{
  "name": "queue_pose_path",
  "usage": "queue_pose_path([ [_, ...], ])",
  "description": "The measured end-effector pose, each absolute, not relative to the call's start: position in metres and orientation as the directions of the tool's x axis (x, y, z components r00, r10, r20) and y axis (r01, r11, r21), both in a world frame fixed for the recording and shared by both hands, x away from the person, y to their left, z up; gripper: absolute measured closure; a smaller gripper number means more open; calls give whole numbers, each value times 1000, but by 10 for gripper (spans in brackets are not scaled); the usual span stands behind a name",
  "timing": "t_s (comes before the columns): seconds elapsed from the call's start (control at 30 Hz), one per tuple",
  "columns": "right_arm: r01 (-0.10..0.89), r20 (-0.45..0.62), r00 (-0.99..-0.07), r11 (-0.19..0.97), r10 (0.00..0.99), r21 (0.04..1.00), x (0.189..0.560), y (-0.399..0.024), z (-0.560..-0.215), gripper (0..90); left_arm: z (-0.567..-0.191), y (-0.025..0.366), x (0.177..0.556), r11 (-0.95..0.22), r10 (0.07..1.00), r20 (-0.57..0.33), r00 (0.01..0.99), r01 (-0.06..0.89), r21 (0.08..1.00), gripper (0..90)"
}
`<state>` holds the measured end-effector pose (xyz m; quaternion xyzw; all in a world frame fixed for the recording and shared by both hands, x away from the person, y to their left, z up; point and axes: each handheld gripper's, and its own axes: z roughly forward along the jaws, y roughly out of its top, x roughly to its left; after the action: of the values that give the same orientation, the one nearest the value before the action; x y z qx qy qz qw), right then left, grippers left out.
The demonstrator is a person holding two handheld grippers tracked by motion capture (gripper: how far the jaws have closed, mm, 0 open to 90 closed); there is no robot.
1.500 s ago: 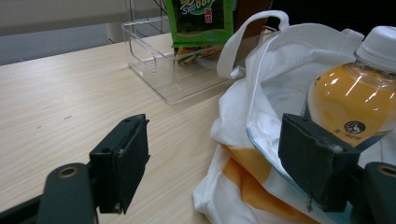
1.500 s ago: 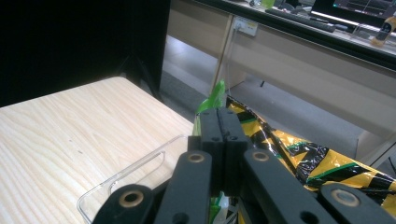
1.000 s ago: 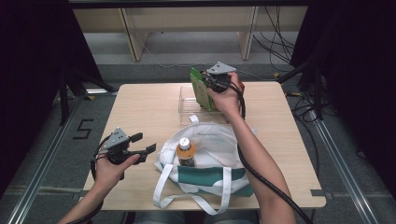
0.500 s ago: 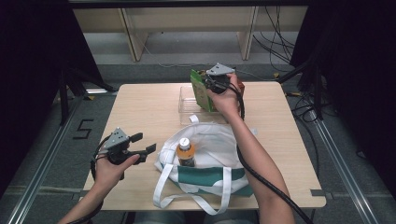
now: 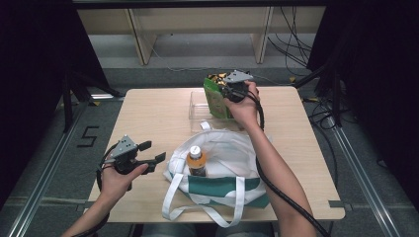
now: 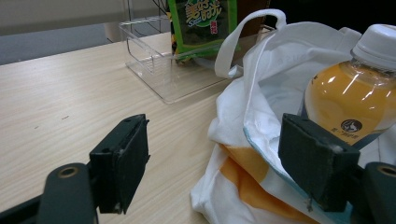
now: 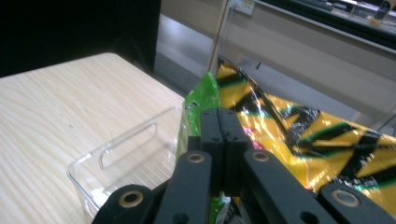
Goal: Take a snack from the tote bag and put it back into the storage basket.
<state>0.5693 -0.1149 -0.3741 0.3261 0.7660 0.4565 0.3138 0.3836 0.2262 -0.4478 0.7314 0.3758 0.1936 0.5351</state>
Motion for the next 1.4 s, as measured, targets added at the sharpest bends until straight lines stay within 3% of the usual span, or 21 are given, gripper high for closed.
queue_pose_path([
  [0.97,341,-186,-579,443,794,830,553,-138,-393,900,-449,224,384,-149,754,-122,645,349,925,242],
  [1.4,343,-202,-558,446,805,827,548,-141,-393,863,-449,225,384,-147,751,-120,649,342,928,242],
])
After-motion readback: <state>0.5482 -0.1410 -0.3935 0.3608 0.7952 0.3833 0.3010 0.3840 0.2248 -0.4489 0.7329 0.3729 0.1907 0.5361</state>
